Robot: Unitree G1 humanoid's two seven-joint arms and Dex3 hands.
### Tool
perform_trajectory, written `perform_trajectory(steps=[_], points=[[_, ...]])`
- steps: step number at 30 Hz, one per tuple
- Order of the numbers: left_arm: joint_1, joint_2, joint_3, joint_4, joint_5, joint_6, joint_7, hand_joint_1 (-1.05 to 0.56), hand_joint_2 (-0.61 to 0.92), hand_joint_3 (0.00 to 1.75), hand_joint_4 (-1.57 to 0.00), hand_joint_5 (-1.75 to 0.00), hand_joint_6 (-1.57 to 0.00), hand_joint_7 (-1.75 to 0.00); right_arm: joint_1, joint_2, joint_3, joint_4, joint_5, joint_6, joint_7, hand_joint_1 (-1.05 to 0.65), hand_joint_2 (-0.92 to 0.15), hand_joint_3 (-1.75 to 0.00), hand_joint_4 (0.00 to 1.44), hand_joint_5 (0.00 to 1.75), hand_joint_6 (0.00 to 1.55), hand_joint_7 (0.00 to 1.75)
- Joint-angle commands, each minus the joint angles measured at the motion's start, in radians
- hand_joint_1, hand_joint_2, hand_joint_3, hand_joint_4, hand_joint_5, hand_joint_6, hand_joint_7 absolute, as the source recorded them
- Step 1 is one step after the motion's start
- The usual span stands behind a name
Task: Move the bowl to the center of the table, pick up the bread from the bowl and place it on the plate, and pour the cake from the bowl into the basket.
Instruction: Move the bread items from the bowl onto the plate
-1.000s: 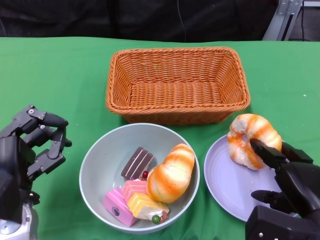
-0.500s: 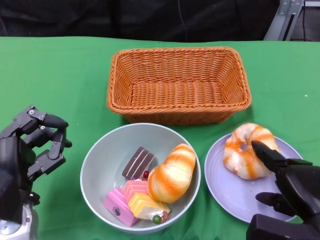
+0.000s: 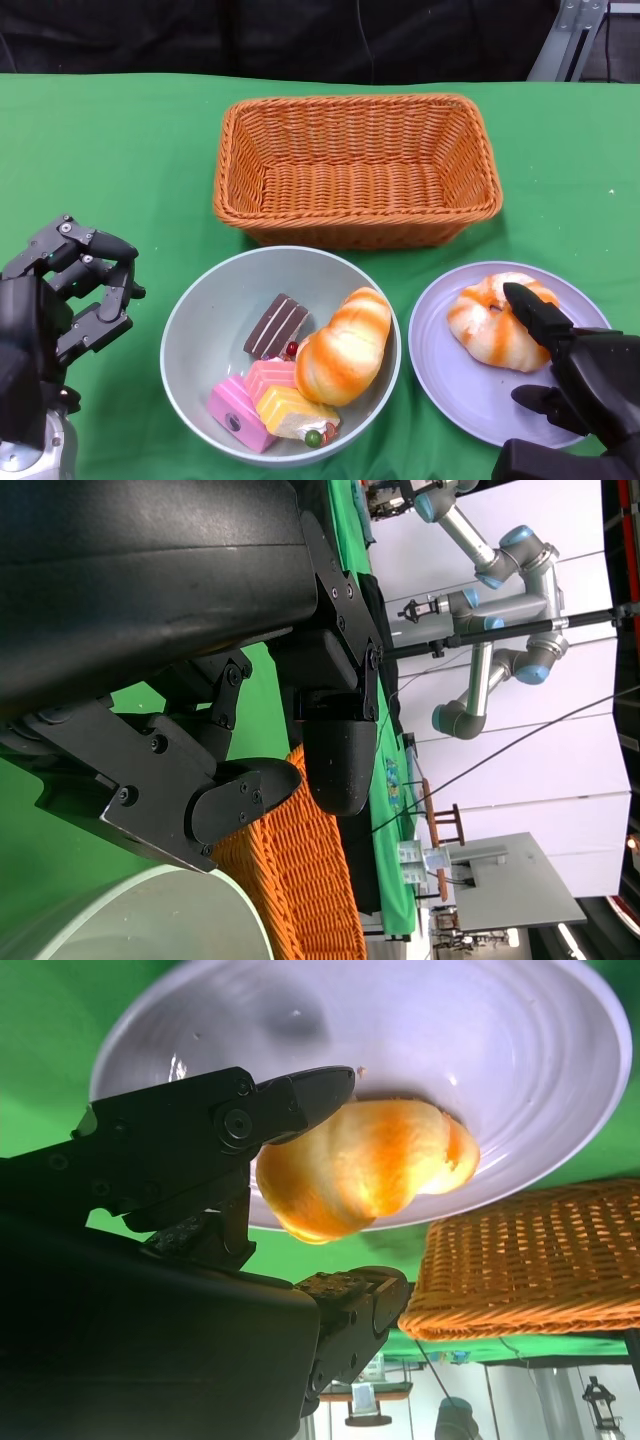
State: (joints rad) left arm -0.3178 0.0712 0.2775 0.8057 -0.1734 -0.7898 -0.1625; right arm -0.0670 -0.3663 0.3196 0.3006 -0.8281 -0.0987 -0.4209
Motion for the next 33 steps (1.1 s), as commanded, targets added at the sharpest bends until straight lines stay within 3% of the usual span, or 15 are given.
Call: perform_trajectory(steps=[1, 6, 7, 8, 10, 12, 15, 33], points=[[-0.002, 0.018, 0.006, 0.007, -0.016, -0.005, -0.009, -0.04, 0.64, 0.89, -0.79, -1.54, -0.81, -1.28, -0.008, -0.016, -0.002, 0.008, -0.006, 0.002, -0.015, -0.42, -0.87, 0.0, 0.85, 1.22, 0.28, 0.0], [-0.002, 0.018, 0.006, 0.007, -0.016, -0.006, -0.009, -0.04, 0.64, 0.89, -0.79, -1.55, -0.8, -1.29, -0.008, -0.015, -0.002, 0.008, -0.007, 0.001, -0.015, -0.42, -0.87, 0.0, 0.85, 1.21, 0.28, 0.0], [-0.002, 0.018, 0.007, 0.008, -0.015, -0.006, -0.009, -0.04, 0.64, 0.89, -0.79, -1.54, -0.8, -1.29, 0.0, -0.01, -0.003, -0.023, -0.018, 0.045, 0.02, -0.44, -0.87, -0.01, 0.69, 1.13, 0.3, 0.01], [-0.002, 0.018, 0.007, 0.008, -0.016, -0.006, -0.01, -0.04, 0.64, 0.88, -0.79, -1.54, -0.8, -1.28, 0.007, -0.007, -0.002, -0.048, -0.03, 0.079, 0.043, -0.48, -0.89, -0.02, 0.44, 0.77, 0.35, 0.01], [-0.002, 0.019, 0.007, 0.01, -0.015, -0.011, -0.012, -0.04, 0.64, 0.87, -0.79, -1.54, -0.8, -1.28, 0.016, -0.001, 0.0, -0.082, -0.041, 0.124, 0.069, -0.51, -0.91, -0.01, 0.28, 0.25, 0.49, 0.03], [-0.001, 0.02, 0.006, 0.008, -0.011, -0.012, -0.01, -0.04, 0.65, 0.87, -0.79, -1.54, -0.8, -1.28, 0.016, 0.002, 0.005, -0.088, -0.048, 0.14, 0.068, -0.51, -0.91, -0.01, 0.23, 0.13, 0.56, 0.04], [0.001, 0.021, 0.005, 0.006, -0.011, -0.008, -0.01, -0.04, 0.65, 0.86, -0.78, -1.54, -0.8, -1.28, 0.016, 0.002, 0.011, -0.09, -0.05, 0.148, 0.064, -0.52, -0.9, 0.0, 0.21, 0.07, 0.63, 0.04], [-0.002, 0.017, 0.004, 0.008, -0.002, -0.012, 0.001, -0.05, 0.65, 0.87, -0.78, -1.54, -0.8, -1.28, 0.023, -0.005, 0.01, -0.101, -0.041, 0.111, 0.031, -0.53, -0.91, 0.0, 0.21, 0.04, 0.67, 0.01]])
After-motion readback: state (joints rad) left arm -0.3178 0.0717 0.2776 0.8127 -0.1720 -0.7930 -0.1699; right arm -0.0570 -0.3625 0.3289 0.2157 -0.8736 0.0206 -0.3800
